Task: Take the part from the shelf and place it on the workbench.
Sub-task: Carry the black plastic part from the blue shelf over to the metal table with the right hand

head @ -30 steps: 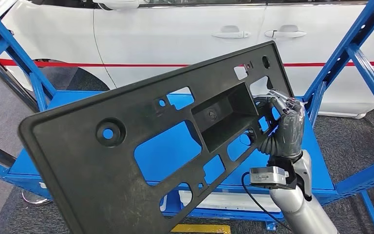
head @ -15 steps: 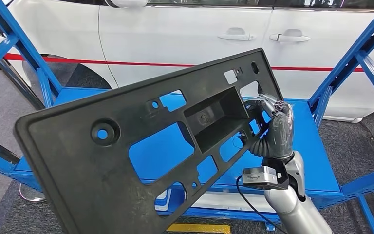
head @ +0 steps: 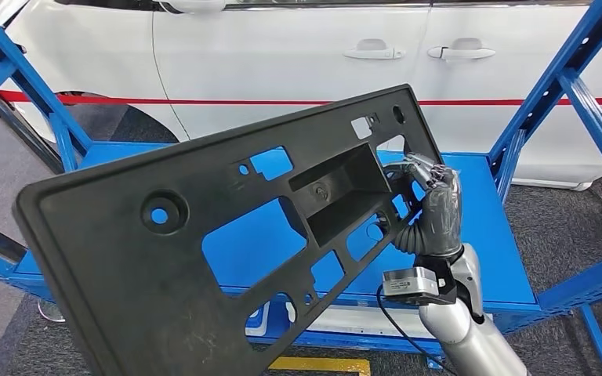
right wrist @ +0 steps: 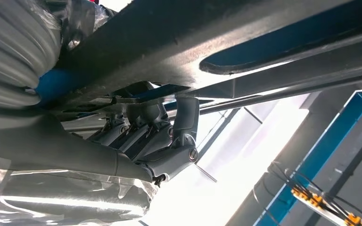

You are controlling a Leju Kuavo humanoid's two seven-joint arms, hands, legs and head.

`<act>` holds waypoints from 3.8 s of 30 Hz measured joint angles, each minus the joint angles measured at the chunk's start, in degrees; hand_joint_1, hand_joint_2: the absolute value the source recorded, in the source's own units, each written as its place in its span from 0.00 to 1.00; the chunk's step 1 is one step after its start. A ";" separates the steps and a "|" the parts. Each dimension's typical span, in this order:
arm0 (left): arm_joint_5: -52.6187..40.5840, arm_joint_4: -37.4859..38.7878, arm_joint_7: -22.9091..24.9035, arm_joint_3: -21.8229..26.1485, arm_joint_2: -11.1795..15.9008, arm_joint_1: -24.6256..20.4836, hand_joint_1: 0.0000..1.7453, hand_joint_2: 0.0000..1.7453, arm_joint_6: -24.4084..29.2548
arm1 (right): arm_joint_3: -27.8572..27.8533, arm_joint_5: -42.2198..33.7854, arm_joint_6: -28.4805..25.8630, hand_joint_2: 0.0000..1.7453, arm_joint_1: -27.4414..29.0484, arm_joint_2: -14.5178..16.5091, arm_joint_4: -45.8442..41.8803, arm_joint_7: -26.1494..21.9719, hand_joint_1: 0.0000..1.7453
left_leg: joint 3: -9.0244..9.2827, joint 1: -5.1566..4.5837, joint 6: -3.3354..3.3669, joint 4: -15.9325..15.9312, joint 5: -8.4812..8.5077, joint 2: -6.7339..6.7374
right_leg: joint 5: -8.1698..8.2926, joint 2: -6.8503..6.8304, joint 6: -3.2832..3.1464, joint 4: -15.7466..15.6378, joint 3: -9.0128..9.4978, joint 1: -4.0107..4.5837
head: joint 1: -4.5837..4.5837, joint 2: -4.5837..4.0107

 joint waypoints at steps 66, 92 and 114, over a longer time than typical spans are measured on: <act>-0.46 0.04 1.44 1.28 0.18 -0.59 0.00 1.00 -3.39 | 4.37 26.19 -5.38 1.00 4.59 2.76 6.26 9.57 1.00 | 8.02 -0.08 0.30 -11.11 5.12 0.57 | 2.19 -0.30 0.64 0.35 -2.39 0.10 | -0.04 0.00; 0.04 0.07 1.31 1.44 -0.39 0.03 0.00 1.00 -3.01 | 2.84 23.82 -5.84 1.00 4.65 2.66 5.41 9.72 1.00 | -3.73 0.21 -0.37 0.30 2.44 0.53 | 0.28 -0.33 -0.13 -2.00 1.93 -0.05 | -0.03 0.00; 0.95 0.11 0.22 2.67 -1.44 -0.08 0.00 1.00 -3.64 | 0.78 20.66 -4.77 1.00 1.14 2.43 4.87 8.62 1.00 | 1.93 -0.87 2.44 -16.30 12.59 0.69 | -4.12 0.02 0.31 -1.21 6.33 1.17 | 0.00 0.00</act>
